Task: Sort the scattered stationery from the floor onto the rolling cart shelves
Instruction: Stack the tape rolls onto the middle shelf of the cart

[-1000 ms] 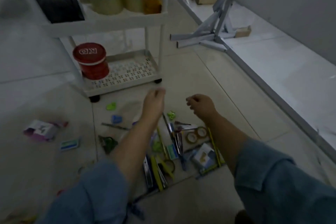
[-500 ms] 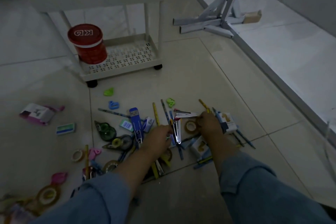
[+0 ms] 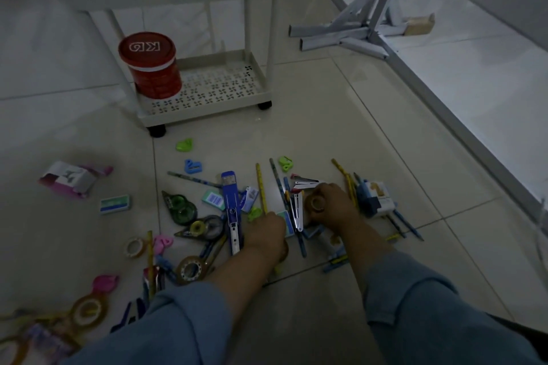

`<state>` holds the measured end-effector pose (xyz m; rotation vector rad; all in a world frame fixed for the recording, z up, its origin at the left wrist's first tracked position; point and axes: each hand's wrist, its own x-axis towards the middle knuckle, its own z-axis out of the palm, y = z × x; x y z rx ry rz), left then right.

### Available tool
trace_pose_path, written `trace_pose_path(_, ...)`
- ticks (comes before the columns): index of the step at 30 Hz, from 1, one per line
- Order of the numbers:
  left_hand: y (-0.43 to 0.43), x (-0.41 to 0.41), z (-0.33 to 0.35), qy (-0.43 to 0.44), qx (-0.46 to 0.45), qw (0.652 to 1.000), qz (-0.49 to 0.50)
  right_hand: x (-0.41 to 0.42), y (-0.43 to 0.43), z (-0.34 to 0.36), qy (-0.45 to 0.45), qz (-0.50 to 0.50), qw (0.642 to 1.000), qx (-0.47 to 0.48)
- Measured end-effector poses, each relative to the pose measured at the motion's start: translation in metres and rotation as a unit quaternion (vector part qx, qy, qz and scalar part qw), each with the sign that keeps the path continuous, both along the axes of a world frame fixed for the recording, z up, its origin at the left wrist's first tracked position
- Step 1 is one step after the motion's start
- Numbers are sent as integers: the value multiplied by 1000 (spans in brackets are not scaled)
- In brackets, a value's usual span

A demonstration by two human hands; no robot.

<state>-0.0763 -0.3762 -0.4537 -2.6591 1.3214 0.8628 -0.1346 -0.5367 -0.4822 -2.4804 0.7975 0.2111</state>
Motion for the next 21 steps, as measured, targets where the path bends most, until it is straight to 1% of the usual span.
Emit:
trace_pose_path(4, 2, -5, -3, -23, 12, 1000, -17, 4, 0, -6, 41, 14, 998, -48)
trace_pose_path(6, 4, -9, -7, -30, 12, 999, -25, 6, 1, -9, 41, 17, 997, -62)
trace_pose_path(9, 6, -10, -15, -27, -11, 999, -20, 7, 4, -11, 13, 5, 998, -64)
trace_pose_path(11, 8, -6, -15, -33, -32, 999, -11, 7, 5, -10, -10, -28, 998, -54)
trace_pose_path(12, 9, -3, -14, -29, -58, 998, 2, 7, 4, -8, -22, -53, 997, -45)
trace_pose_path(13, 10, 2, -16, -7, -88, 996, 24, 8, 3, -4, -39, -79, 996, -30)
trace_pose_path(14, 12, 9, -14, 32, -125, 990, 57, 10, 3, 1, -64, -105, 992, -8)
trace_pose_path(15, 14, 18, -13, 92, -161, 977, 103, 13, 5, 8, -93, -123, 988, 21)
trace_pose_path(16, 17, 27, -8, 164, -198, 953, 161, 17, 9, 16, -121, -134, 982, 61)
trace_pose_path(17, 21, 37, -4, 227, -232, 920, 222, 23, 14, 26, -143, -137, 974, 114)
trace_pose_path(18, 26, 47, 1, 282, -264, 878, 285, 30, 20, 35, -152, -133, 963, 179)
trace_pose_path(19, 32, 58, 7, 332, -290, 827, 349, 37, 27, 45, -147, -113, 952, 245)
trace_pose_path(20, 39, 66, 13, 392, -309, 767, 403, 44, 35, 52, -131, -79, 943, 295)
trace_pose_path(21, 46, 72, 17, 452, -324, 705, 440, 51, 43, 58, -115, -36, 938, 325)
